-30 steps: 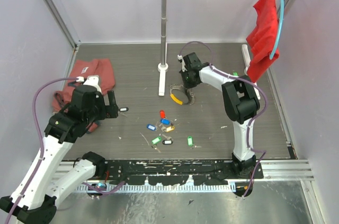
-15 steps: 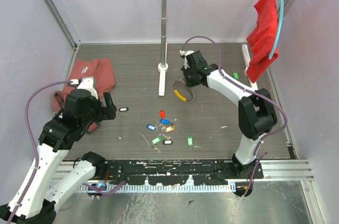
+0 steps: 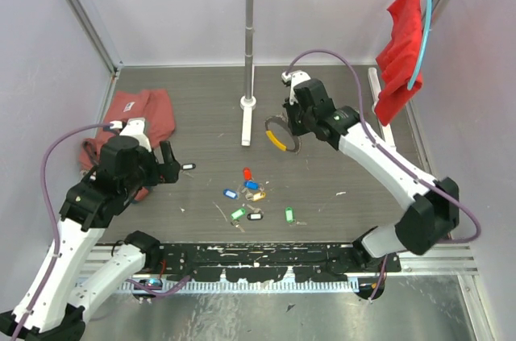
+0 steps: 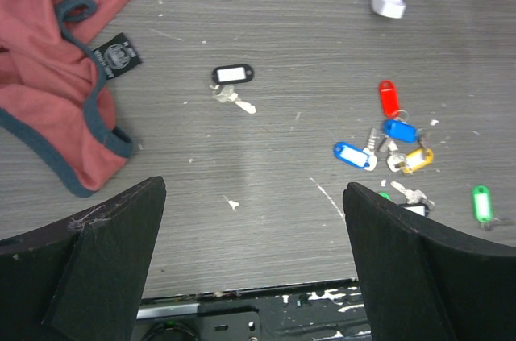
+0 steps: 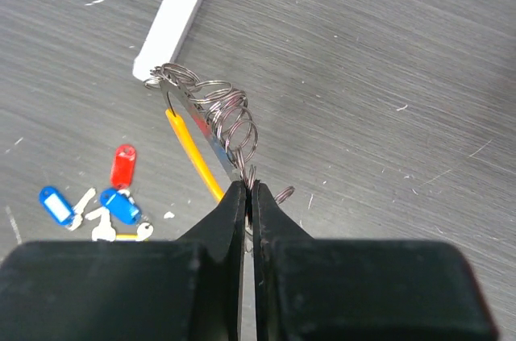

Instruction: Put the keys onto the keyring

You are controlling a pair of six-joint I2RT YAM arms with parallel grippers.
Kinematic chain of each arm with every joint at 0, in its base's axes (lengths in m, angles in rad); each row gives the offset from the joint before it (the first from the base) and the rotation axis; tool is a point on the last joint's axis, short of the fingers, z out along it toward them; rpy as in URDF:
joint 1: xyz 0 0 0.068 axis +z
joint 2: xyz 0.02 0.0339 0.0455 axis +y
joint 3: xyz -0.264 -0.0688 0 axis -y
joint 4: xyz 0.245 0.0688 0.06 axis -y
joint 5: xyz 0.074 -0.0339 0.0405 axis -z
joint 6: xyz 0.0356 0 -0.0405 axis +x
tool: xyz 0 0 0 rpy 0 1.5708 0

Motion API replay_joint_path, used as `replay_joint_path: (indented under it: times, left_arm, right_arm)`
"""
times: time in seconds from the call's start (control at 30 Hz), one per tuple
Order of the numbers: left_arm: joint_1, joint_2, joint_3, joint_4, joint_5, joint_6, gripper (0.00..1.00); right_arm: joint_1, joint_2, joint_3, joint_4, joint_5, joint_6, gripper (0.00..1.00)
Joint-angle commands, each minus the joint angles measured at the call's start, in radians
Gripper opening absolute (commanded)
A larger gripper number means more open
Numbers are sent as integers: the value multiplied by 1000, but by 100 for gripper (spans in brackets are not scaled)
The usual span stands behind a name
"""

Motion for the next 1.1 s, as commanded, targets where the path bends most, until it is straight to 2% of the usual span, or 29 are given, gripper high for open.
replay_joint_path:
  times: [0.0,0.17,0.33,0.5,0.73,0.83,1.07]
  left_arm:
    - [3,-58,-3,68,144,-13,98]
    - [4,-110,-33,124,297,-31,98]
    - [3,-188,-79,191,387,-74,98]
    - [2,-225,-14,158,469,-95,98]
    - [3,-290,35,161,445,-35,100]
    - [0,-273,61,150,435,-15,98]
    - [0,-213,-1,292,494,66,92]
  right_arm:
    - [60,-176,-2,-24,59,9,1]
    - [124,-288,18,-93,70,14,1]
    - [199,-379,31,-158,76,37,1]
    - [286,-428,3,-161,58,155,1]
    - [496,-420,15,-168,216,305,1]
    - [508,-418,22,-151,227,312,1]
    - [508,-437,-34,-30,230,235,1]
